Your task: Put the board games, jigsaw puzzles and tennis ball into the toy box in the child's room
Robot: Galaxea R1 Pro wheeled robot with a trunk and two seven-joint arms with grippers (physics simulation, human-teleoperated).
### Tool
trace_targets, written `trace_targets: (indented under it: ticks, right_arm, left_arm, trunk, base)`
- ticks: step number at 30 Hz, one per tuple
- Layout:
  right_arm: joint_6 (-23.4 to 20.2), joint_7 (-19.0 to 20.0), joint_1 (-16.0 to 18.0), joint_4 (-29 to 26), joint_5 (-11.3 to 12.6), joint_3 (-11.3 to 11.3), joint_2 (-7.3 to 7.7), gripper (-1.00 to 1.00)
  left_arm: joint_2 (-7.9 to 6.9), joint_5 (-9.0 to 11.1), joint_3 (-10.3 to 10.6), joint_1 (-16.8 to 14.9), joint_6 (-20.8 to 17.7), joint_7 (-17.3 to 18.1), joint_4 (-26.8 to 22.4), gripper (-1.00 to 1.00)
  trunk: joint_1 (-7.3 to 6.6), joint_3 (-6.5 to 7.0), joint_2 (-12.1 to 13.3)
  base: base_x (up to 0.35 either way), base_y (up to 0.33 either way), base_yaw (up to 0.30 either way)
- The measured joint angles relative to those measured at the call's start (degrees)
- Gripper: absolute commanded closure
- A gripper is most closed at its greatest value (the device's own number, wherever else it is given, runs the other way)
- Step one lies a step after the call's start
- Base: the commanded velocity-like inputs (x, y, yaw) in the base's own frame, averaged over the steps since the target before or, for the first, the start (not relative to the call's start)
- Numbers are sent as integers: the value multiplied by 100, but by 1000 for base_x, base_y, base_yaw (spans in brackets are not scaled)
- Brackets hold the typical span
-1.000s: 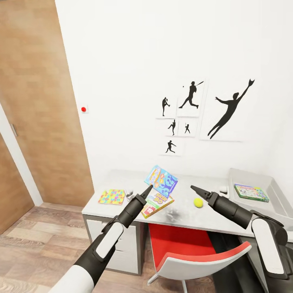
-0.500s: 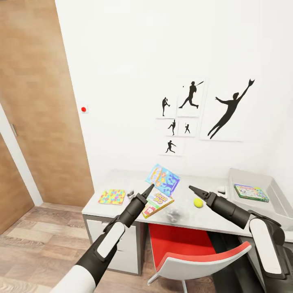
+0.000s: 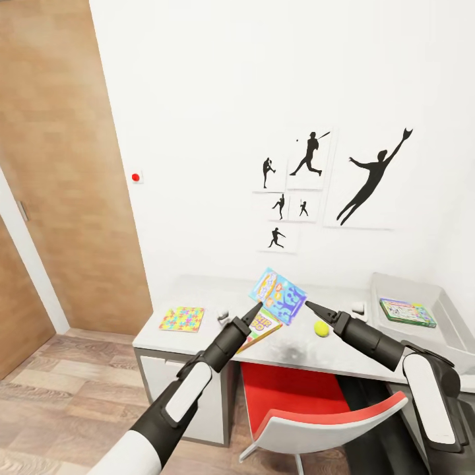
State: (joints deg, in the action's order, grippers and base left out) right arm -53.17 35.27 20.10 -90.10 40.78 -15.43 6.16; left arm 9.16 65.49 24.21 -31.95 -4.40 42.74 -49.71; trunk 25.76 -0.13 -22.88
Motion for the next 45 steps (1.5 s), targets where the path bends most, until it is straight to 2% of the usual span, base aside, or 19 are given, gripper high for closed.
trace_targets:
  ticks: [22,25,26,29,39,45]
  right_arm:
    - [-3,0,9,0,-1,-2,4,-100]
    - [0,0,9,0,-1,1,2,-100]
    - [2,0,9,0,-1,2,1,-100]
    - [8,0,9,0,-1,3,0,-100]
    - [14,0,9,0,-1,4,0,-100]
    - [14,0,9,0,-4,4,4,-100]
  left_arm:
    - [55,-1,63,-2,3,-6,-34,100]
    - [61,-6,156,-3,3,-6,-34,100]
    - [64,-4,254,-7,5,-9,-34,100]
    - [67,105,348,-20,11,-21,-34,100]
    - [75,313,468,-34,16,-26,-42,100]
    - [77,365,640,-41,12,-18,-99,100]
  trunk:
    - [0,0,0]
    - [0,0,0]
    - [0,0,0]
    - [0,0,0]
    - [0,0,0]
    - [0,0,0]
  base:
    - [0,0,0]
    - [0,0,0]
    - [0,0,0]
    - [0,0,0]
    - [0,0,0]
    - [0,0,0]
